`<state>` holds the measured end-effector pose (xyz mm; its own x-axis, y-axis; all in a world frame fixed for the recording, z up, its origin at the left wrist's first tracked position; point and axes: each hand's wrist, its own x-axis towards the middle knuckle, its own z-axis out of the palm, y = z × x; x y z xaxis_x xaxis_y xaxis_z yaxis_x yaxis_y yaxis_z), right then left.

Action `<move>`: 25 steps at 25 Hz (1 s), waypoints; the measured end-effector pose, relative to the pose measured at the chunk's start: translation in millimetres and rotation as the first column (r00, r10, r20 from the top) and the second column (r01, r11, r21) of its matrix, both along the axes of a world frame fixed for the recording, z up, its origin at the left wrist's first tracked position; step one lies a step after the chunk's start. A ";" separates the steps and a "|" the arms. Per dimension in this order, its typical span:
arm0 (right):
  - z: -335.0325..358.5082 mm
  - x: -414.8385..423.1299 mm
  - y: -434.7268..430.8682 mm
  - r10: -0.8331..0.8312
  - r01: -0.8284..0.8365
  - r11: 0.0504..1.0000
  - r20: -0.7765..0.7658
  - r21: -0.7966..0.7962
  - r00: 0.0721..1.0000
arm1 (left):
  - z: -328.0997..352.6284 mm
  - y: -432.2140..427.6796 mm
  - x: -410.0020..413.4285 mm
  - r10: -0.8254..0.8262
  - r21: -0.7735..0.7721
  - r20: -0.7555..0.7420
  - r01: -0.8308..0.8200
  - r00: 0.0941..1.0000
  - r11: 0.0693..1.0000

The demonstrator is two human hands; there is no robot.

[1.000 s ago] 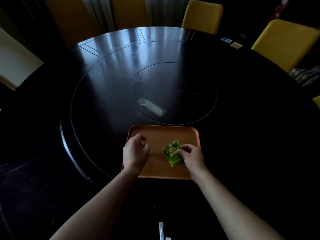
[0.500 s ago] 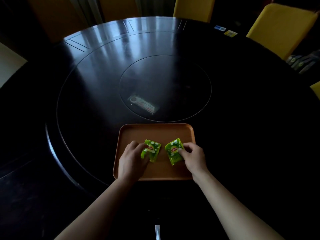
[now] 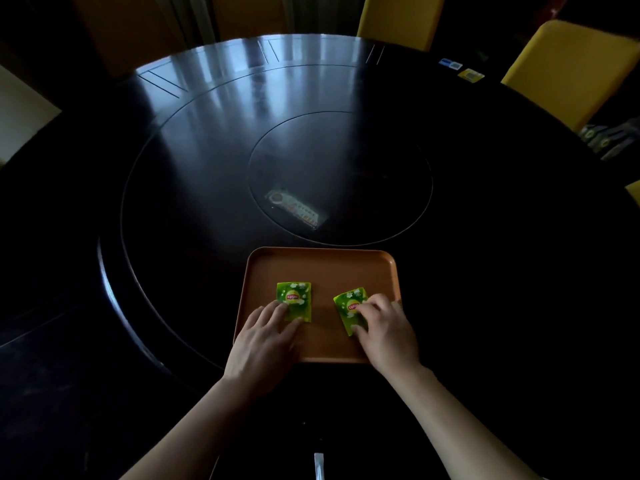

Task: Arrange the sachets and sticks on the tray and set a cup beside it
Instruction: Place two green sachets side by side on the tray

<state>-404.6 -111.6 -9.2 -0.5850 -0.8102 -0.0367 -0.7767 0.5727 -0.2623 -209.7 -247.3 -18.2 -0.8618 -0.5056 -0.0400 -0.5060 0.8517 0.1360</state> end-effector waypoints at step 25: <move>-8.4 11.6 -94.6 0.080 -0.082 0.995 -0.030 -0.054 0.996 | -0.4 -59.5 -6.0 0.058 0.058 -0.046 -0.055 0.997 0.997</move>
